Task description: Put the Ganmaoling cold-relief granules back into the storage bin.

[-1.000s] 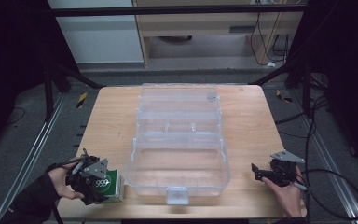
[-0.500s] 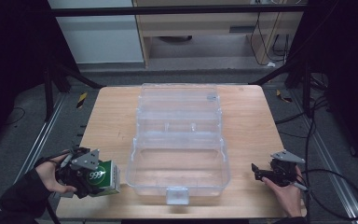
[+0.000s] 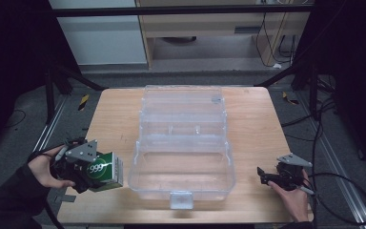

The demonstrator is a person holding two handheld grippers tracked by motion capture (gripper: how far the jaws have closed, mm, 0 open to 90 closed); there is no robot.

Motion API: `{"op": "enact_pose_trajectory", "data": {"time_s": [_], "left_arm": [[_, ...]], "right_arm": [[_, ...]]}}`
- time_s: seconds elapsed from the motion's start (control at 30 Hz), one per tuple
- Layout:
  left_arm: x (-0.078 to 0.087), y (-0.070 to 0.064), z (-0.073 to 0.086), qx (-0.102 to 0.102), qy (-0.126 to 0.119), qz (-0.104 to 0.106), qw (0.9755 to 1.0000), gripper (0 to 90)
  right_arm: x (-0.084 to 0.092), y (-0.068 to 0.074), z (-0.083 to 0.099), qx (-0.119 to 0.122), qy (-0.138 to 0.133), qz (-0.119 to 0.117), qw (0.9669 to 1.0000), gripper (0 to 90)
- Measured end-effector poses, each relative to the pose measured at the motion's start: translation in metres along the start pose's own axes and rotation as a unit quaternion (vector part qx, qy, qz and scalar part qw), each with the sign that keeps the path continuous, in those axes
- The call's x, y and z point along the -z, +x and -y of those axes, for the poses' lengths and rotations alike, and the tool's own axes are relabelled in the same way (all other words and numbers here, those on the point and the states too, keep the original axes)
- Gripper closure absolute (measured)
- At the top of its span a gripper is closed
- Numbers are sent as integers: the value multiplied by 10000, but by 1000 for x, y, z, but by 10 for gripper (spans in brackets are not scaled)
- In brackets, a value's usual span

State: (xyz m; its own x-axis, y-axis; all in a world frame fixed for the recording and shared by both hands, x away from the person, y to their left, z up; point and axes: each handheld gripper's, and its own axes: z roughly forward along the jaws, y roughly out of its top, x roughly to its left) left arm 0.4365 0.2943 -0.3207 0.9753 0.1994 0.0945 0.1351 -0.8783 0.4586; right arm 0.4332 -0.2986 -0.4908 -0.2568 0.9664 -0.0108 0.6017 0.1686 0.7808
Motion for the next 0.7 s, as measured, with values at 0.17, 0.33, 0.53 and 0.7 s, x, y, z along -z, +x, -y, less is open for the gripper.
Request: {"op": "enact_pose_trajectory", "data": {"time_s": [0.17, 0.33, 0.53, 0.7], "left_arm": [[2, 2, -9, -30, 35, -15, 10000, 146], [5, 3, -17, -81, 66, -30, 9999, 146], [7, 4, -26, -145, 64, -37, 9999, 146], [5, 5, -35, -209, 45, -28, 9998, 146]], "right_arm": [[0, 0, 0, 6, 5, -2, 10000, 25], [0, 0, 0, 3, 6, -2, 10000, 25], [0, 0, 0, 1, 6, -6, 10000, 25], [0, -1, 0, 5, 6, -14, 10000, 25]]}}
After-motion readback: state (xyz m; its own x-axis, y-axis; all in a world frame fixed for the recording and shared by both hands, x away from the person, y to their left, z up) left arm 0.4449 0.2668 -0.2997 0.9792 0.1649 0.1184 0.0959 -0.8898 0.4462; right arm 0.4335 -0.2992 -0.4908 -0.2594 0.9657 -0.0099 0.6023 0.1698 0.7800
